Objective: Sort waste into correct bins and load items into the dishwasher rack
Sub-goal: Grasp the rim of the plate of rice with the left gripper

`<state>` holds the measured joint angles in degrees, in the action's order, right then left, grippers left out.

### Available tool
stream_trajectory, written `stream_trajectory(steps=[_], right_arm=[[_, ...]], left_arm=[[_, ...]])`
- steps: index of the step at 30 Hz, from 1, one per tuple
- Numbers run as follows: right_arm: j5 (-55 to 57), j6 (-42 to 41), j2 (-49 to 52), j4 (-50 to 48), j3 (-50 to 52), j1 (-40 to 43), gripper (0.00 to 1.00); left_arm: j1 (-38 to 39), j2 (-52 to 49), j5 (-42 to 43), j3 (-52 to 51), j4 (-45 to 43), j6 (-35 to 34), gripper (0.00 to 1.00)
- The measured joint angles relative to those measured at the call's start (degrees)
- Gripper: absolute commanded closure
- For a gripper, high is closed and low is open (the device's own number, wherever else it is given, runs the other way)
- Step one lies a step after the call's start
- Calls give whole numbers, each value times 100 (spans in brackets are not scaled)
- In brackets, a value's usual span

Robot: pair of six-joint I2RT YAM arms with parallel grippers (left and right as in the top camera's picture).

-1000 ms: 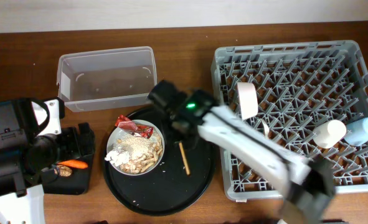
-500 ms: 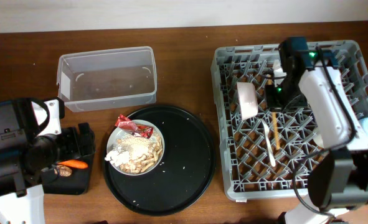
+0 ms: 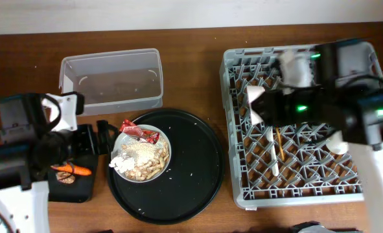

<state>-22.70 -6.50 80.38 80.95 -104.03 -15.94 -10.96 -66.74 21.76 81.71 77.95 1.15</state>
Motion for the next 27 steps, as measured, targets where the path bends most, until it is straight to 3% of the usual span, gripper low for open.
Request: stream_trajectory(steps=[3,6,7,10,13,17,21,27], right_arm=[[87,-570,492,-46,101,-1163,50],[361,-894,949,-341,205,-1475,49],[466,-981,944,-361,203,-1445,48],[719,-1158,750,-315,166,-968,44],[857,-1226,199,-186,66,-70,41],[903,-1263,-271,199,-2,887,39],[918,-1255,-245,420,-2,988,39],[938,-1237,-245,570,-2,992,39]], left_arm=[[197,-140,57,0,-11,0,5],[354,-170,55,17,411,81,27],[560,-197,42,15,540,151,34],[1589,-267,-61,-247,461,267,43],[2708,-304,-323,-929,-291,142,63],[4026,-710,-859,-2004,-1530,-164,73],[4684,-1856,-1464,-2184,-2267,-584,80],[4754,-3143,-2293,-2212,-2815,-986,81]])
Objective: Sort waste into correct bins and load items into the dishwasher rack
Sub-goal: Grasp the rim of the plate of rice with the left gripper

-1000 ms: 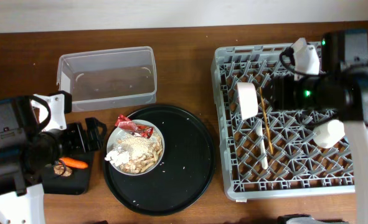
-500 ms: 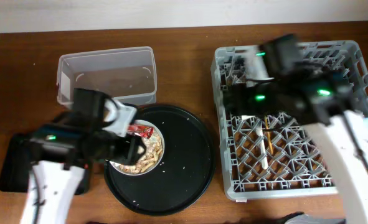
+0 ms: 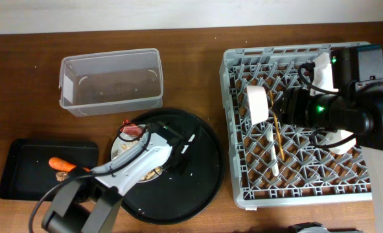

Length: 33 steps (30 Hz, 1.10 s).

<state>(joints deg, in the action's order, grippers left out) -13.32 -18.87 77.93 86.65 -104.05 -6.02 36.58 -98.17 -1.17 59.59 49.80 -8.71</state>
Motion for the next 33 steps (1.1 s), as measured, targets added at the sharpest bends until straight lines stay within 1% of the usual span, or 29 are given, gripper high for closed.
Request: stream_trajectory(steps=[3,5,6,8,10,13,17,21,24,25,26,28,29,30,33], right_arm=[[0,7,0,35,0,0,39],[44,4,0,37,0,0,39],[74,4,0,42,0,0,39],[153,4,0,66,0,0,38],[173,4,0,63,0,0,38],[192,4,0,81,0,0,38],[199,2,0,101,0,0,37],[216,4,0,101,0,0,37],[214,7,0,101,0,0,37],[216,4,0,101,0,0,34],[216,7,0,101,0,0,34],[216,11,0,101,0,0,33],[216,9,0,105,0,0,33],[219,7,0,103,0,0,33],[221,9,0,107,0,0,33]], left_arm=[[26,-149,-229,0,-153,-107,80],[33,-149,-229,0,-142,-168,80],[33,-151,-208,11,-26,-177,80],[33,-162,-188,197,472,-186,80],[31,-160,-382,365,542,-188,80],[31,-160,-647,428,481,-188,80],[31,-160,-680,234,160,-254,80],[31,-160,-535,-50,-133,-319,80],[28,-160,-369,-170,-149,-334,80],[26,-160,-343,-173,-195,-334,80],[26,-160,-321,-181,-278,-334,80],[26,-160,-310,-264,-455,-337,83],[26,-157,-341,-319,-527,-334,87],[7,-157,-380,-352,-542,-337,99],[7,-68,-551,-348,-546,-354,99]])
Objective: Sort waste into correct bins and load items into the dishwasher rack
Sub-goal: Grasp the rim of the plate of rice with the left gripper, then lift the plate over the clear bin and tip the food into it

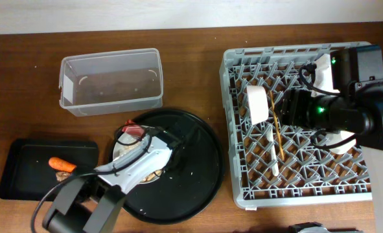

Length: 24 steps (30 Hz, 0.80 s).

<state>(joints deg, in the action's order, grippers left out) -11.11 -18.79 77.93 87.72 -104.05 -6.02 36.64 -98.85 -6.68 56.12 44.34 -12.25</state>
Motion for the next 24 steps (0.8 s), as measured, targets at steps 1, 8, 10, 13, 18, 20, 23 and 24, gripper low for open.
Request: stream_trajectory(steps=[1,8,10,13,18,20,23,24], right_arm=[[2,0,0,-7,0,0,33],[15,-2,0,-4,0,0,33],[17,-2,0,-4,0,0,32],[105,-2,0,-7,0,0,32],[170,0,0,-83,0,0,31],[186,-2,0,-114,0,0,30],[190,-4,0,-122,0,0,28],[190,-2,0,-133,0,0,28]], left_arm=[[2,2,-7,-4,-22,-7,99],[15,2,-50,57,234,-24,99],[15,28,-66,249,682,-22,99],[9,234,-35,634,1117,-46,99],[9,356,31,839,1320,-85,99],[9,356,11,839,1353,-131,99],[11,356,-61,839,1357,-197,99],[17,356,-90,839,1357,-240,99]])
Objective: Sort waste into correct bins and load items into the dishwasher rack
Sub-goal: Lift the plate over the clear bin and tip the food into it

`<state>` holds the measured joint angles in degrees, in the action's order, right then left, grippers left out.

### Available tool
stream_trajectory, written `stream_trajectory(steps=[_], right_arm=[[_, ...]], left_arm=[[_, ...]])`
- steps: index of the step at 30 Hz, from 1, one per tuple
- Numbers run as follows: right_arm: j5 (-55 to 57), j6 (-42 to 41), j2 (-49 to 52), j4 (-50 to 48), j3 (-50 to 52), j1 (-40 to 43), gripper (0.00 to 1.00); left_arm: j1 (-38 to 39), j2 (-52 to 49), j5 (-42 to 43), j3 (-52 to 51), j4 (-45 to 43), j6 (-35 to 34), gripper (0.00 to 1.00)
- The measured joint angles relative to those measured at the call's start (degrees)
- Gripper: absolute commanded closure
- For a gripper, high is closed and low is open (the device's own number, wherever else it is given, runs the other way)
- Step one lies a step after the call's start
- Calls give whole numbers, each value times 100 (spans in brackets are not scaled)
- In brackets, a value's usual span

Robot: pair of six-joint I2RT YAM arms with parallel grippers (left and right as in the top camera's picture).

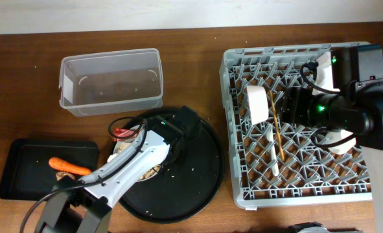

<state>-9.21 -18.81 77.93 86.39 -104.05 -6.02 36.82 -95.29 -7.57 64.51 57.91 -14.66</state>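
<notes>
My left arm reaches from the lower left across the food plate (118,150) on the round black tray (201,178). It hides most of the plate. My left gripper (183,122) is at the plate's far right side, and its fingers cannot be made out. A red wrapper (121,133) shows at the plate's far left edge. My right gripper (277,107) hovers over the grey dish rack (236,129), just right of an upright white cup (256,107). Its fingers are spread and hold nothing.
A clear plastic bin (111,81) stands behind the round tray. At the left, a black rectangular tray (29,175) holds a carrot (68,166). In the rack lie chopsticks (278,136), a white spoon (273,155) and a white bowl (339,139).
My left gripper has moved from over the middle of the plate to its far right side, nearer the tray's back. The right arm, cup and wrapper have not moved.
First my left arm was over the black rectangular tray, the plate lay in full view, and my right gripper held the white cup over the rack. Then the cup stood in the rack, and my left arm lay over the plate, where it remains.
</notes>
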Motion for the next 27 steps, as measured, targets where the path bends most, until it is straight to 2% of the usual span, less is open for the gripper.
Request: stream_trajectory(steps=[6,11,17,23,27], right_arm=[[0,0,0,-52,0,0,27],[0,0,0,-57,2,0,27],[20,0,0,-68,0,0,27],[20,2,2,-70,0,0,27],[22,0,0,-68,0,0,27]], left_arm=[[614,0,-625,0,-4,-361,99],[669,0,-905,81,326,-514,99],[669,4,-1445,1335,1287,-592,99],[601,4,-1670,2083,1172,-481,99],[105,4,-1633,2468,584,37,99]])
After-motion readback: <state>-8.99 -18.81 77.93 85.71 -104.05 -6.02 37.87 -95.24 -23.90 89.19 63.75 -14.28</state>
